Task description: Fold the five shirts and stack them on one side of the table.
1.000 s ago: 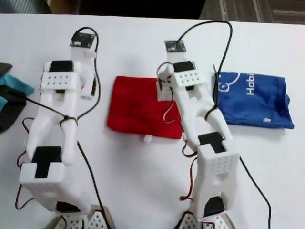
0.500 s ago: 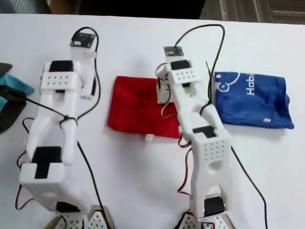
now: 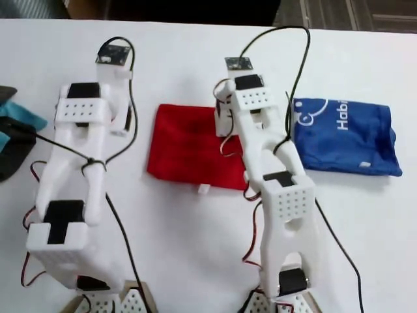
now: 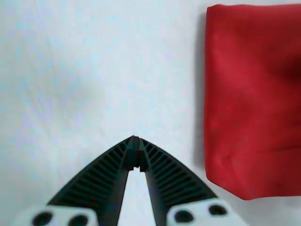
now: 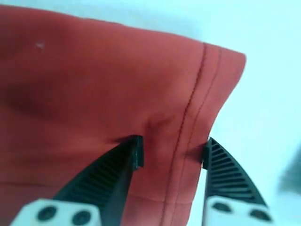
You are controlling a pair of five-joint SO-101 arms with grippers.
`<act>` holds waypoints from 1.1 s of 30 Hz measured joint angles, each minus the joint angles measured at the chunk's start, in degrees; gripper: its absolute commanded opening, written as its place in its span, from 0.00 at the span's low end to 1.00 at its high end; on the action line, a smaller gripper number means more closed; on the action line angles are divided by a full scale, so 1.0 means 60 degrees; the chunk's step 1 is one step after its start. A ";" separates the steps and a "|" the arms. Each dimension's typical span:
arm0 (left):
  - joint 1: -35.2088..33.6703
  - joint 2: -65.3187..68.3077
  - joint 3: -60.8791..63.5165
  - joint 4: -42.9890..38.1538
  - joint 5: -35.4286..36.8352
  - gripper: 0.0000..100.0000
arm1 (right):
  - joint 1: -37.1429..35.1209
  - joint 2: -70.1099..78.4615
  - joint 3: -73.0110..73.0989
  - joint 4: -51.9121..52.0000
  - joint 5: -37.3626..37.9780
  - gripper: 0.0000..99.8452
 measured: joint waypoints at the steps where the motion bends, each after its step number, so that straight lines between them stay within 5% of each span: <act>1: 0.0000 0.0000 0.0000 0.0000 0.0000 0.03 | 0.0044 0.0000 0.0000 0.0000 0.0000 0.22; 8: 0.0000 0.0000 0.0000 0.0000 0.0000 0.03 | 0.0733 0.0806 -0.0176 -0.0015 0.0044 0.22; 17: 0.0000 0.0000 0.0000 0.0000 0.0000 0.03 | 0.0396 0.1304 -0.0571 0.0469 0.1905 0.22; 33: 0.0000 0.0000 0.0000 0.0000 0.0000 0.03 | -0.0044 0.1392 -0.0571 0.0894 0.1993 0.22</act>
